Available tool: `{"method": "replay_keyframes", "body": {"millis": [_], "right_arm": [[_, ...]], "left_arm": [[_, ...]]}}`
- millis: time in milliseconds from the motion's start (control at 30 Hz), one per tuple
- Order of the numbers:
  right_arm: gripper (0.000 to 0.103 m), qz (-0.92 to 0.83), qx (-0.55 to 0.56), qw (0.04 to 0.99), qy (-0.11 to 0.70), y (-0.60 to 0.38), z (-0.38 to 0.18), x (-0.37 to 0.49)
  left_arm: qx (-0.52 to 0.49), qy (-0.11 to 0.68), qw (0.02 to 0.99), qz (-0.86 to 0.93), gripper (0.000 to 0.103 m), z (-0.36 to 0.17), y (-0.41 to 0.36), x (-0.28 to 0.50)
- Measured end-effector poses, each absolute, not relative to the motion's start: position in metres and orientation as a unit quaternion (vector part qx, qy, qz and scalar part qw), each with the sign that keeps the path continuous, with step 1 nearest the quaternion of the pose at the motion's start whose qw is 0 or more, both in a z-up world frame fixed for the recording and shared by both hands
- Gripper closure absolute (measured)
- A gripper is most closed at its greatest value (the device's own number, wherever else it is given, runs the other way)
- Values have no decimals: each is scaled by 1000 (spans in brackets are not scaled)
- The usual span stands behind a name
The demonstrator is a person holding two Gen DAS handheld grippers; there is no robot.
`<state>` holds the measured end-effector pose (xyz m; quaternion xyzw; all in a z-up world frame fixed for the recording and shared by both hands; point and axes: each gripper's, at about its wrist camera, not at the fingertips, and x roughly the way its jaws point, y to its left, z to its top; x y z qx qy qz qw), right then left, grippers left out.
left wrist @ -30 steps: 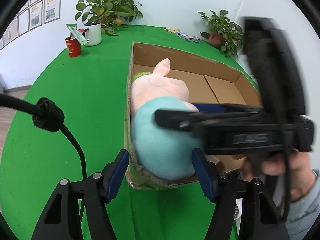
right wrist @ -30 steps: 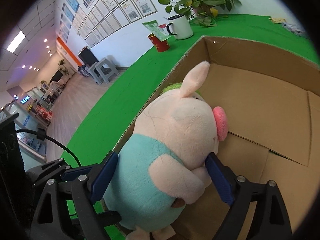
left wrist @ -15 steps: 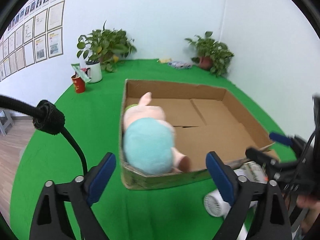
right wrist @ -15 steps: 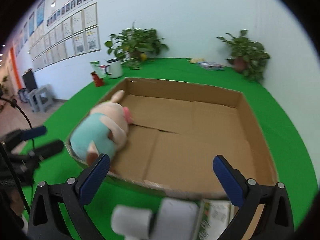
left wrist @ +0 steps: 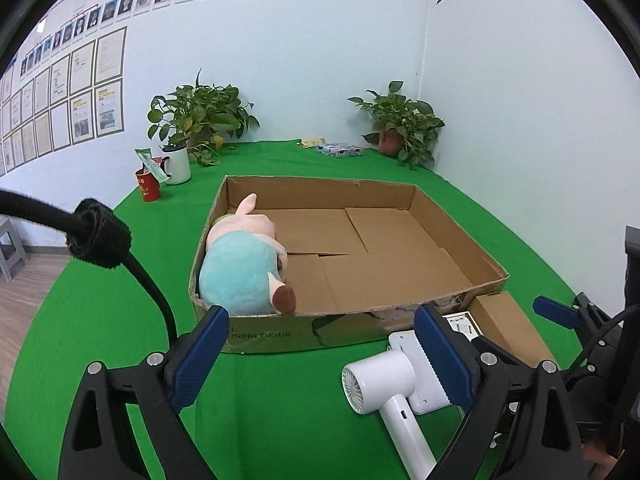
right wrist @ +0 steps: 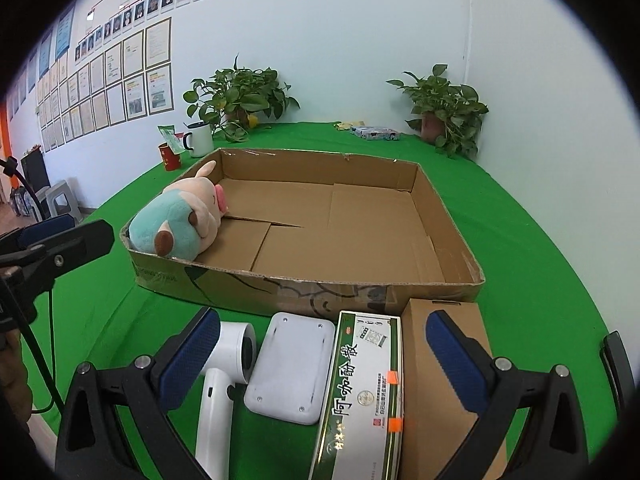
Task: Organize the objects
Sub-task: 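Move both tools toward the white hair dryer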
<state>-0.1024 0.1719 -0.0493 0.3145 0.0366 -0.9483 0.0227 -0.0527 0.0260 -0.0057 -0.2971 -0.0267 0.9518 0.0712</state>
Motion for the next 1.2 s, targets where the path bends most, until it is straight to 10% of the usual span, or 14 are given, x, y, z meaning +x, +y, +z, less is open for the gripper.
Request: {"method": "replay_keyframes", "body": {"millis": [100, 267, 333, 467, 533, 567, 633, 700, 1067, 1200], "right_arm": [[1, -947, 317, 28, 39, 173, -52, -99], [11, -948, 315, 21, 45, 174, -59, -93], [37, -948, 314, 22, 46, 175, -59, -91], [70, -947, 318, 25, 46, 176, -63, -87], [69, -946, 320, 37, 43, 175, -65, -85], [65, -946, 317, 43, 41, 175, -65, -82], [14, -947, 313, 53, 44, 173, -65, -77], [2, -950, 304, 58, 47, 172, -65, -72], [1, -925, 342, 152, 65, 146, -96, -48], [1, -907, 369, 193, 54, 128, -111, -40]], "left_arm": [[-297, -30, 71, 952, 16, -9, 29, -50], [-315, -40, 83, 945, 59, -18, 33, -53], [-327, -43, 89, 940, 73, -23, 32, -55], [-332, -40, 99, 937, 62, -28, 35, -55], [-335, -40, 89, 937, 4, -31, 36, -54], [-325, -43, 83, 941, 0, -32, 36, -52], [-321, -55, 93, 941, 1, -32, 32, -49], [-332, -69, 108, 935, 1, -34, 29, -51], [-427, -178, 230, 856, 2, -75, 23, -69], [-471, -187, 266, 820, 21, -103, 32, -79]]}}
